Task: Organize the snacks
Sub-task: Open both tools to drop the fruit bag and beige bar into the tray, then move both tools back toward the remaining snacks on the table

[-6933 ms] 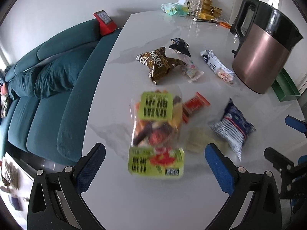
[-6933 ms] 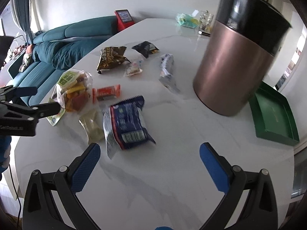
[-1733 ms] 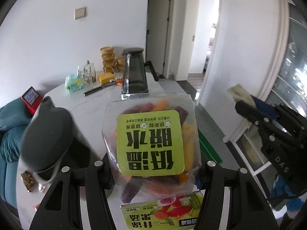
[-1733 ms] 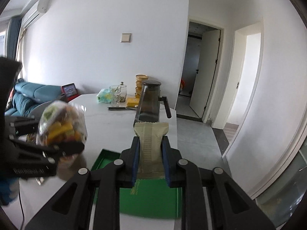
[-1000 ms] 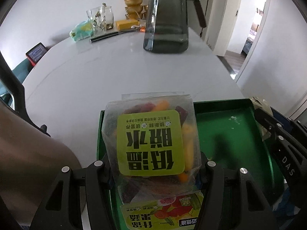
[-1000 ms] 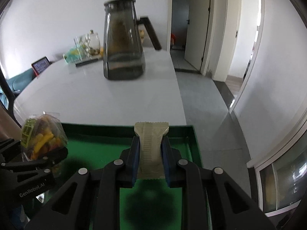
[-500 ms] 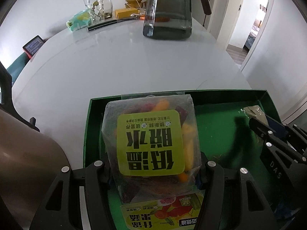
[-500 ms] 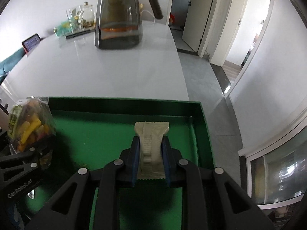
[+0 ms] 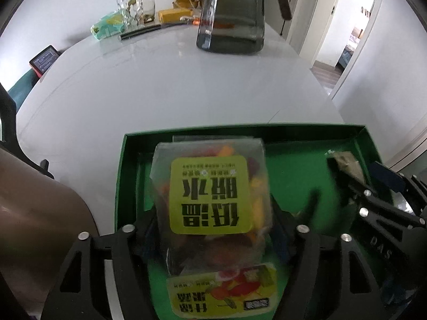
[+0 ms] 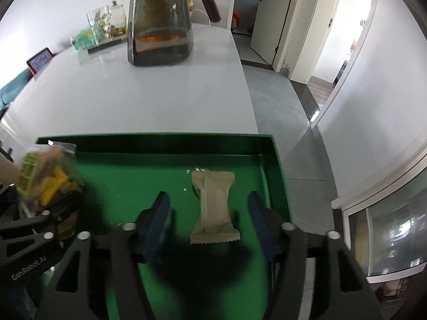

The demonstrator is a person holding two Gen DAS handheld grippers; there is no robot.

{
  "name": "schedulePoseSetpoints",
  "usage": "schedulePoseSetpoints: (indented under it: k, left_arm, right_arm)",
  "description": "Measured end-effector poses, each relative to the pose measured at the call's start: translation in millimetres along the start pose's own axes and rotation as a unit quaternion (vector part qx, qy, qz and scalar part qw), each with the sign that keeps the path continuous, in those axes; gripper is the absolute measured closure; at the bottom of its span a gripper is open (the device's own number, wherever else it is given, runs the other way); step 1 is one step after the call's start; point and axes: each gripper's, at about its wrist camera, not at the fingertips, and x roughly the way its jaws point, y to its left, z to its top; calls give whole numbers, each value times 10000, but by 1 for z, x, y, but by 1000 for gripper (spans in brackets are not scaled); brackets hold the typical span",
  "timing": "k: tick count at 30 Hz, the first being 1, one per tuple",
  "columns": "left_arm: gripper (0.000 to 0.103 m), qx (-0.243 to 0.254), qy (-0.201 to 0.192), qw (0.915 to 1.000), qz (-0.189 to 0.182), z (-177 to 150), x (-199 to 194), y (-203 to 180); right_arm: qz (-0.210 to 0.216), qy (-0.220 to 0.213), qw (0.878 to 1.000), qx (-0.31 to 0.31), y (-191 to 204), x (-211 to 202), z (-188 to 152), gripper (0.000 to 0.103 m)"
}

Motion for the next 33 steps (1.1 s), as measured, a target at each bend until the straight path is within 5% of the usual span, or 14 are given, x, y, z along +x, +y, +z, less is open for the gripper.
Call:
schedulePoseSetpoints:
  k: [5,11,22,28,33]
  left_arm:
    - [20,-47,-230,9997,-29,3,-19,-1]
    - [19,100,-596,9979,-235,-1,-64,-10]
    - [19,467,-1828,9779,-903,-38,-224,-13]
    - [19,448,-2705,9595,-638,-68,-320,53]
    - [14,411,-3213,9460,122,-95,-378,148]
  right_arm:
    - [-31,-328,9994,74,-3,-35,0,0]
    - [-256,-1091,9930,383,-14,-107,2,0]
    - [-769,-2984,9442,1163,-46,-304,-24,0]
    - [-692,-3788,9161,1116,-21,-403,-61,0]
    - [-509,-4137,9059,746,27,-459,-83,0]
